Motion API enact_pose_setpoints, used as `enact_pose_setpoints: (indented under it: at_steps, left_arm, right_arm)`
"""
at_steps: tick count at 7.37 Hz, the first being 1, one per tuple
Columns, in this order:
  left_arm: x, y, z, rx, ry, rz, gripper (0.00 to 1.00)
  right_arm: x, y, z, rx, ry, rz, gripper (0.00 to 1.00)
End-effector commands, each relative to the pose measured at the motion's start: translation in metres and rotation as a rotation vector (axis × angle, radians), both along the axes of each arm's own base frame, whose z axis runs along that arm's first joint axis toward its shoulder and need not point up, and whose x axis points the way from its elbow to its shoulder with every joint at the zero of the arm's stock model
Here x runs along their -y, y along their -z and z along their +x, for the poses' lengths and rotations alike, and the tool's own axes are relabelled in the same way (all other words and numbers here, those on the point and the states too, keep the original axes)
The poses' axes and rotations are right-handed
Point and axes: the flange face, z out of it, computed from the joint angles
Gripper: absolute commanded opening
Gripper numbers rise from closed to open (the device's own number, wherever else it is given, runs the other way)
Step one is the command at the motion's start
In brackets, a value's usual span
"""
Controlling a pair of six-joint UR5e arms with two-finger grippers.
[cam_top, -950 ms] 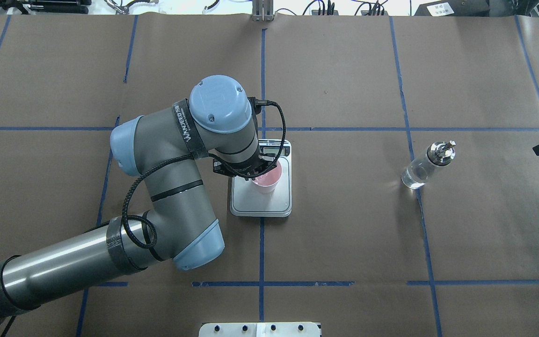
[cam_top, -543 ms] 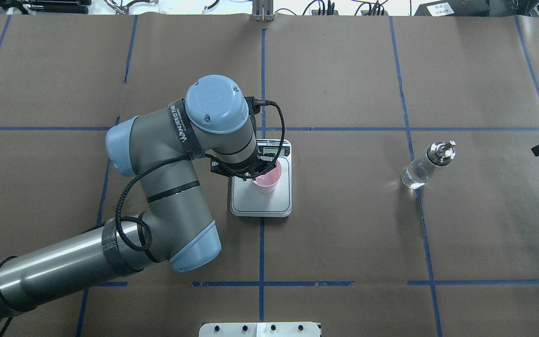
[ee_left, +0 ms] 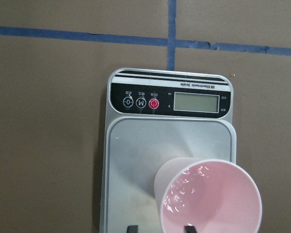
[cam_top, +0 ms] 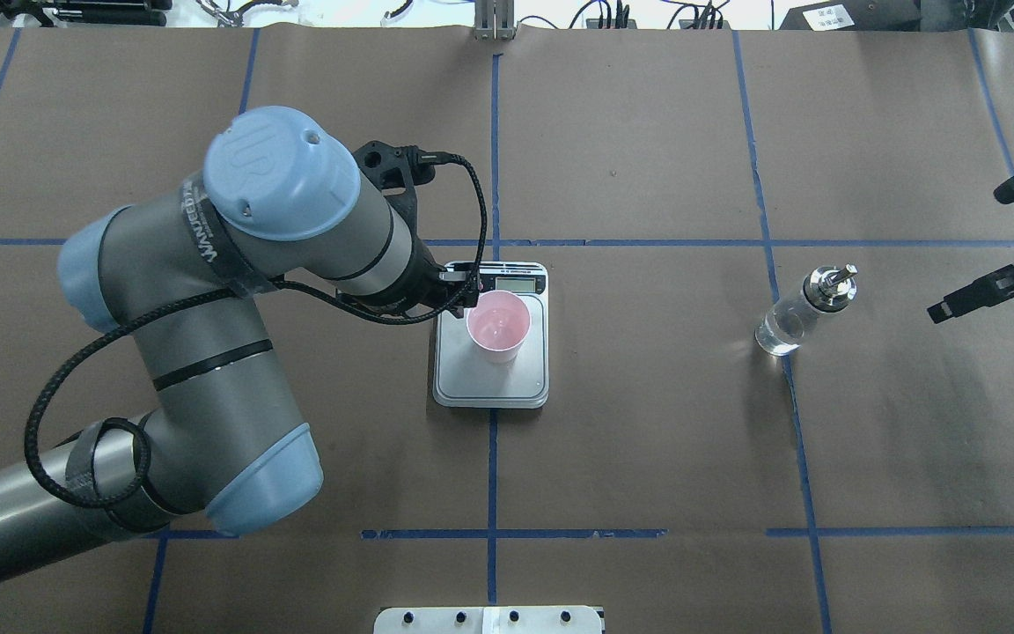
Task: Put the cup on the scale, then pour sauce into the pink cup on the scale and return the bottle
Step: 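Release the cup and lift the left gripper while the right reaches out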
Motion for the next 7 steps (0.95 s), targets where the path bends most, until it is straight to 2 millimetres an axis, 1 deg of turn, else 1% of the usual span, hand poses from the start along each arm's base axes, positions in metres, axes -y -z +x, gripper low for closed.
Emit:
enact_pose_setpoints:
  at_steps: [1, 2, 3, 4, 5, 6, 7]
  left_arm:
    - [0.019, 0.001, -0.023, -0.007, 0.046, 0.006, 0.57]
    - [0.023, 0.001, -0.027, -0.008, 0.054, 0.008, 0.57]
    - [0.023, 0.002, -0.028, -0.015, 0.057, 0.012, 0.57]
    - [0.028, 0.0, -0.031, -0.013, 0.067, 0.012, 0.57]
    - [0.035, -0.003, -0.035, -0.007, 0.079, 0.007, 0.57]
    - [0.038, -0.005, -0.037, -0.003, 0.085, 0.006, 0.57]
    - [0.038, -0.005, -0.038, -0.004, 0.088, 0.006, 0.58]
  right_arm:
    - [-0.051, 0.009, -0.051, 0.071, -0.114, -0.01, 1.0]
    - [-0.069, 0.025, -0.053, 0.086, -0.163, -0.05, 1.0]
    - [-0.087, 0.055, -0.067, 0.119, -0.245, -0.126, 1.0]
    - [-0.115, 0.067, -0.09, 0.103, -0.327, -0.114, 1.0]
    - [-0.137, 0.072, -0.117, 0.078, -0.394, -0.053, 1.0]
    - [-0.152, 0.074, -0.137, 0.064, -0.46, -0.025, 1.0]
    - [-0.156, 0.078, -0.143, 0.038, -0.512, 0.027, 1.0]
